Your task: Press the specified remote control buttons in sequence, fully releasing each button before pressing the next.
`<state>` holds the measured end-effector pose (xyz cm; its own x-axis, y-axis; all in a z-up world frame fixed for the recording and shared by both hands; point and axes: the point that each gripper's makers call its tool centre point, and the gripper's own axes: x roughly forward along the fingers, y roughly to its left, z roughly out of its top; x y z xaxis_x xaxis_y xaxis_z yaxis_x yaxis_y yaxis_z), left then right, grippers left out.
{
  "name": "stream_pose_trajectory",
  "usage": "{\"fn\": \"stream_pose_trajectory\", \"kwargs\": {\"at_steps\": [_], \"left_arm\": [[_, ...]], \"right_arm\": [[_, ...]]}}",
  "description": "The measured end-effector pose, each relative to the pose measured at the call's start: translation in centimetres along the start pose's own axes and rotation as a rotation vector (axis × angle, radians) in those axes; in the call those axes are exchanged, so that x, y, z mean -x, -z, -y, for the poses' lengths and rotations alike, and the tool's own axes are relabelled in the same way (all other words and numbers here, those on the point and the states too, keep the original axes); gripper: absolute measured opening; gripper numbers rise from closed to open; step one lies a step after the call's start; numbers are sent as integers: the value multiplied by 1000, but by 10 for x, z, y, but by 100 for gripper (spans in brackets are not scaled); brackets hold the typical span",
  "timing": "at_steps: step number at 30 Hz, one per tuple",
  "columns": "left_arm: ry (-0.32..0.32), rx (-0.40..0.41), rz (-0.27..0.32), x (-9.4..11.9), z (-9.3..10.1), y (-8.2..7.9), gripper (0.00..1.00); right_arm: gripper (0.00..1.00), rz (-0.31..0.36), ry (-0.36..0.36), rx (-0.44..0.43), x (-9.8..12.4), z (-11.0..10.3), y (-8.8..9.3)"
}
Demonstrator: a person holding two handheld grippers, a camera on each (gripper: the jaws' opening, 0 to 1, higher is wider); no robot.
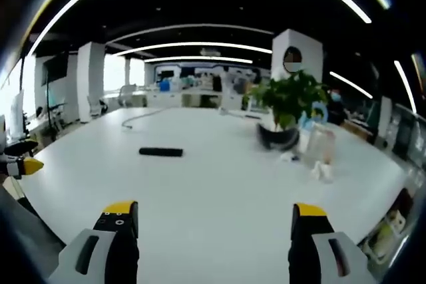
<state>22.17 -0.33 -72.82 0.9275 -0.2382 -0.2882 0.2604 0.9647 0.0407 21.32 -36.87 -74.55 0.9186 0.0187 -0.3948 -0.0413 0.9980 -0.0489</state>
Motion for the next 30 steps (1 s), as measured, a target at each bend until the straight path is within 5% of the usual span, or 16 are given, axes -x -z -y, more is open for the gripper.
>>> {"fn": "stream_pose_trajectory", "kwargs": {"at_steps": [6, 9, 30], "left_arm": [[-40, 4, 17, 2, -9, -2, 100], [-33, 56, 16, 2, -11, -1, 99], [9, 22, -36, -1, -1, 7, 98]], "right_arm": [[93, -13, -7, 5, -1, -2, 3], [92, -20, -8, 7, -1, -2, 4], [87, -48, -19, 0, -2, -3, 9]]}}
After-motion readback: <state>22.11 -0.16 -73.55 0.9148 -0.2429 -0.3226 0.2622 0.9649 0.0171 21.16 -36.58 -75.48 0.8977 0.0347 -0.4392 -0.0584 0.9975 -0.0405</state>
